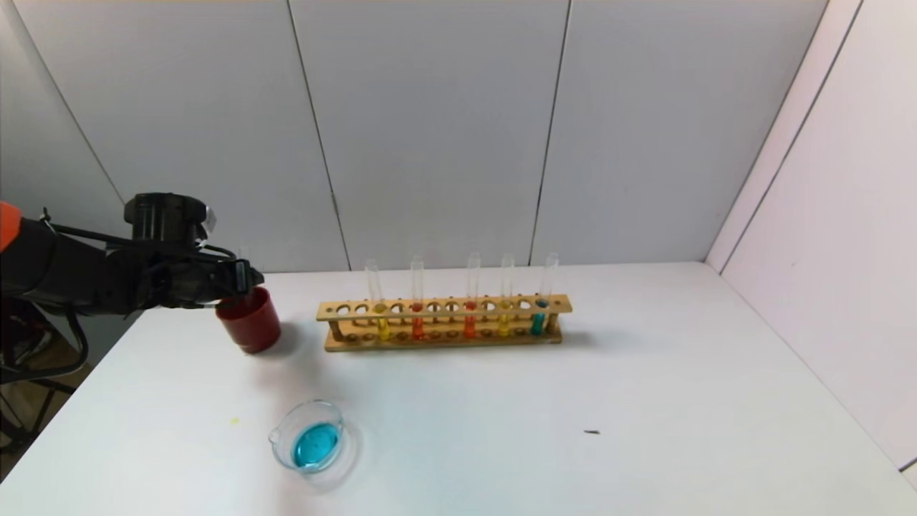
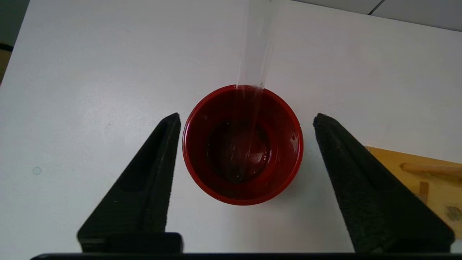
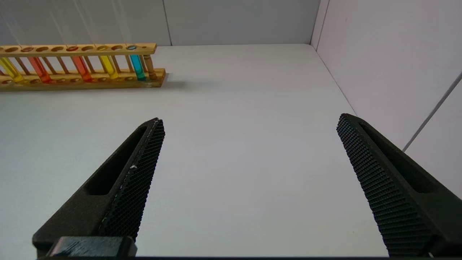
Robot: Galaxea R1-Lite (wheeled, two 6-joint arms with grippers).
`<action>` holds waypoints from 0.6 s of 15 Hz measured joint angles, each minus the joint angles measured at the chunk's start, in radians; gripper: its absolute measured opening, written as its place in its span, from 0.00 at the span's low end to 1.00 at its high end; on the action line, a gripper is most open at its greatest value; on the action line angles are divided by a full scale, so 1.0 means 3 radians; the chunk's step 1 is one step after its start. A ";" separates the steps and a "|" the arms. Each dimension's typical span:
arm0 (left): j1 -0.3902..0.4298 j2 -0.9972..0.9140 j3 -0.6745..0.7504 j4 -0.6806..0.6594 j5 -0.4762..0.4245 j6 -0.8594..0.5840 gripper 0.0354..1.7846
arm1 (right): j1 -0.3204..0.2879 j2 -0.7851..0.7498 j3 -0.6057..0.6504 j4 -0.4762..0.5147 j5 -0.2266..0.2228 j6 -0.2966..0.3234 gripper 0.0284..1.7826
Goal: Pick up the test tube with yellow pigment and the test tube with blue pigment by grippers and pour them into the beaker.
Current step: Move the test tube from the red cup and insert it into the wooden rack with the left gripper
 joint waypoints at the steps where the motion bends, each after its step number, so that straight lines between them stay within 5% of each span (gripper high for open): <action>1: -0.0003 -0.0032 0.0026 0.0000 -0.0001 0.0004 0.82 | 0.0000 0.0000 0.0000 0.0001 0.0001 0.0000 0.98; 4: -0.0069 -0.0196 0.0135 0.0002 0.0000 0.0014 0.96 | 0.0000 0.0000 0.0000 0.0000 -0.0001 0.0000 0.98; 9: -0.0333 -0.0646 0.0372 0.0011 0.0011 0.0004 0.98 | 0.0000 0.0000 0.0000 0.0001 0.0001 0.0000 0.98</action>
